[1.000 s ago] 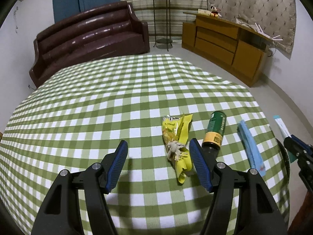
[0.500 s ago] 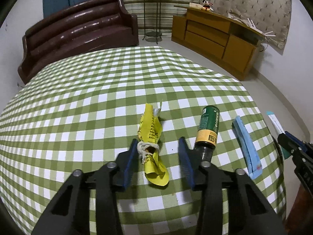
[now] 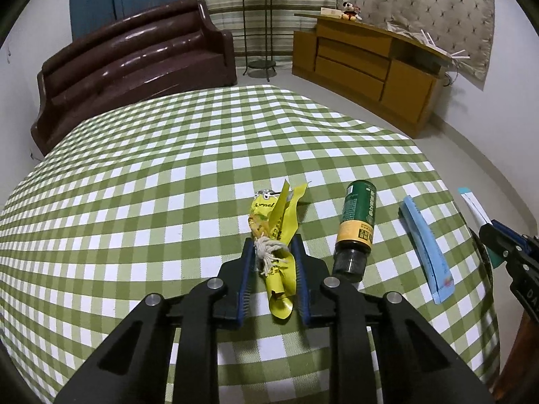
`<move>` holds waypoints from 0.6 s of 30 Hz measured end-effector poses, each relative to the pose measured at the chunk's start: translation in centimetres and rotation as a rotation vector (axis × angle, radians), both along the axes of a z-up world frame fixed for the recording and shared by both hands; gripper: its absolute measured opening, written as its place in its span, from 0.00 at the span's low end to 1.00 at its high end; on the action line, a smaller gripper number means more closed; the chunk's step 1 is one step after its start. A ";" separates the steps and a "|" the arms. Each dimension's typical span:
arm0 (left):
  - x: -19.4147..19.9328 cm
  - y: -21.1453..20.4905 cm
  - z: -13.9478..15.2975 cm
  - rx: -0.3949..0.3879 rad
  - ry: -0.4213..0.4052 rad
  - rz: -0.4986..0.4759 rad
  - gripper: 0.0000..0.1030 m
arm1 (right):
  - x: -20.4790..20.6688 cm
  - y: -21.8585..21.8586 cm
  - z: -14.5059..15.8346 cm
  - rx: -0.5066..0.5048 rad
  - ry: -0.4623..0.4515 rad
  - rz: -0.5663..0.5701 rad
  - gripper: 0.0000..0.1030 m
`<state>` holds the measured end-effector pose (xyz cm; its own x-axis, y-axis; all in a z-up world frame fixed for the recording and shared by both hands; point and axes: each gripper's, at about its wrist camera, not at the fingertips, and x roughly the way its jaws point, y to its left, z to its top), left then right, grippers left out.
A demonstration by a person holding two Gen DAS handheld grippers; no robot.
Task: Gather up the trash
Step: 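Grasp the yellow paper wrapper with the left tool, then carry the yellow wrapper over the bin with the left tool while the right carries the tube there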
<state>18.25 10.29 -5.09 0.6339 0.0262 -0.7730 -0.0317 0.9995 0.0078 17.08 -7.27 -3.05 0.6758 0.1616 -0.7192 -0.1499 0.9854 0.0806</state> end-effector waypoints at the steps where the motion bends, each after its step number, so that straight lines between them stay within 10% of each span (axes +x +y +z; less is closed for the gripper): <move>1: -0.2 0.0 0.1 0.003 -0.004 0.001 0.22 | -0.1 -0.1 0.1 0.001 -0.002 -0.002 0.14; 18: -8.3 -3.5 3.5 0.000 -0.117 -0.028 0.22 | -6.3 -3.8 0.9 -0.018 -0.040 -0.072 0.14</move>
<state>9.98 6.82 -1.62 0.7202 0.0075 -0.6937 -0.0047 1.0000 0.0059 10.75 -11.05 -2.11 0.7136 0.0992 -0.6935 -0.0815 0.9950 0.0585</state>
